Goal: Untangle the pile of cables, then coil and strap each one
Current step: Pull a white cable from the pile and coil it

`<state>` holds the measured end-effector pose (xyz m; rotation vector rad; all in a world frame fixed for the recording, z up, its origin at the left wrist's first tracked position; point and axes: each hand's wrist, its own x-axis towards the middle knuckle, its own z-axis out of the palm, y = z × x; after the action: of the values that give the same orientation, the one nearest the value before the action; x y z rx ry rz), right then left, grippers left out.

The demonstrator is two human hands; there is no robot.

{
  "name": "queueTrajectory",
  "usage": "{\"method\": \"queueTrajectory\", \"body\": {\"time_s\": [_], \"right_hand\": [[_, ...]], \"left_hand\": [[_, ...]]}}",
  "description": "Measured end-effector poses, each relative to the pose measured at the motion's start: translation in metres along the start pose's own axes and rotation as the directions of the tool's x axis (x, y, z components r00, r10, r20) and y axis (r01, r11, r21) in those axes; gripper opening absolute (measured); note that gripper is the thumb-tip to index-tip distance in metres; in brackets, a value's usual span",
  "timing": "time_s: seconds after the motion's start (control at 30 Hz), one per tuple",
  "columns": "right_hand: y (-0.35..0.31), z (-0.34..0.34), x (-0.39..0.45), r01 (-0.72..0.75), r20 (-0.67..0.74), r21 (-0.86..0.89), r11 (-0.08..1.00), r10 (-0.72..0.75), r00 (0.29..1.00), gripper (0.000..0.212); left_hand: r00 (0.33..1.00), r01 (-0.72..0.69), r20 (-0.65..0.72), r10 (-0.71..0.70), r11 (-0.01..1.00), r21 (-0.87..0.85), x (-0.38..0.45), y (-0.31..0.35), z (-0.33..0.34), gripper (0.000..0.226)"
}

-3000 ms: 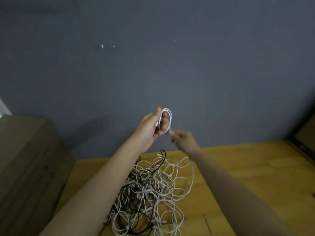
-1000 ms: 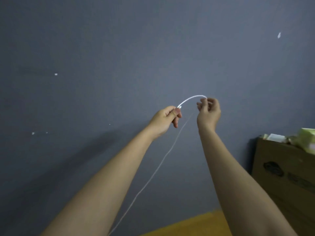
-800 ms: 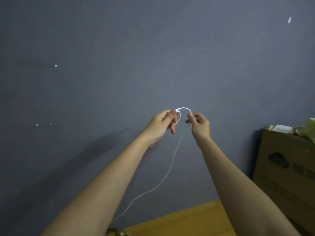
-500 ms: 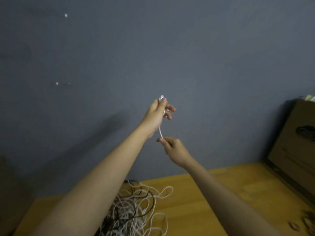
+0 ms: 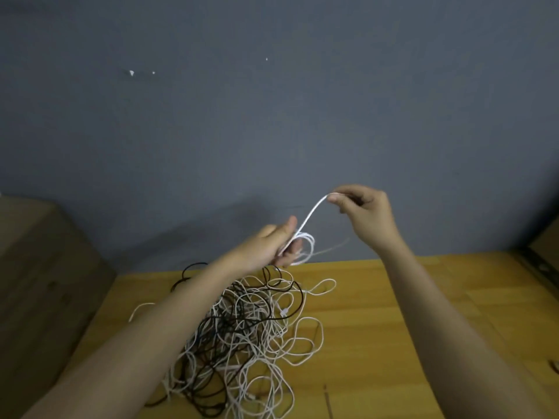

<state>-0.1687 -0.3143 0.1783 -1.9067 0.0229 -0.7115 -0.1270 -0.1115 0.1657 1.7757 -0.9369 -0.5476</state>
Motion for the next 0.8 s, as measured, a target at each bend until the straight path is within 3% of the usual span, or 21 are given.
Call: {"method": "queueTrajectory", "body": {"time_s": [0.1, 0.2, 0.27, 0.37, 0.47, 0.57, 0.63, 0.7, 0.8], "right_hand": [[0.027, 0.042, -0.015, -0.195, 0.111, 0.141, 0.971, 0.18, 0.977, 0.011], [0.057, 0.084, -0.065, -0.425, 0.387, 0.122, 0.897, 0.351, 0.853, 0.023], [0.065, 0.1, -0.093, -0.442, 0.476, 0.075, 0.894, 0.357, 0.803, 0.025], [0.064, 0.104, -0.111, -0.199, 0.556, -0.163, 0.966, 0.256, 0.791, 0.024], [0.052, 0.086, -0.098, -0.055, 0.561, -0.304, 0.951, 0.226, 0.796, 0.023], [0.044, 0.059, -0.067, -0.079, 0.464, -0.307, 0.948, 0.222, 0.858, 0.018], [0.042, 0.05, -0.052, -0.106, 0.399, -0.222, 0.969, 0.19, 0.897, 0.018], [0.048, 0.056, -0.048, -0.136, 0.323, -0.084, 0.987, 0.156, 0.933, 0.014], [0.067, 0.08, -0.06, -0.311, 0.274, 0.164, 0.936, 0.26, 0.926, 0.012]], "left_hand": [[0.985, -0.141, -0.135, 0.104, 0.943, -0.303, -0.001, 0.006, 0.011, 0.035], [0.937, -0.193, -0.338, 0.084, 0.934, -0.302, 0.011, 0.0, 0.009, 0.028], [0.912, -0.135, -0.404, 0.065, 0.98, -0.148, 0.018, -0.017, 0.005, 0.022], [0.921, 0.104, -0.387, -0.037, 0.983, 0.152, 0.014, -0.059, -0.001, 0.024], [0.961, 0.255, -0.215, -0.177, 0.867, 0.428, -0.001, -0.093, -0.005, 0.035], [0.977, 0.211, -0.094, -0.192, 0.795, 0.569, -0.015, -0.094, 0.003, 0.037], [0.988, 0.154, -0.056, -0.146, 0.861, 0.485, -0.023, -0.083, 0.009, 0.047], [0.991, 0.131, -0.023, -0.129, 0.971, 0.201, -0.031, -0.071, 0.012, 0.051], [0.989, 0.09, -0.094, -0.111, 0.975, -0.205, -0.041, -0.058, 0.012, 0.05]]}}
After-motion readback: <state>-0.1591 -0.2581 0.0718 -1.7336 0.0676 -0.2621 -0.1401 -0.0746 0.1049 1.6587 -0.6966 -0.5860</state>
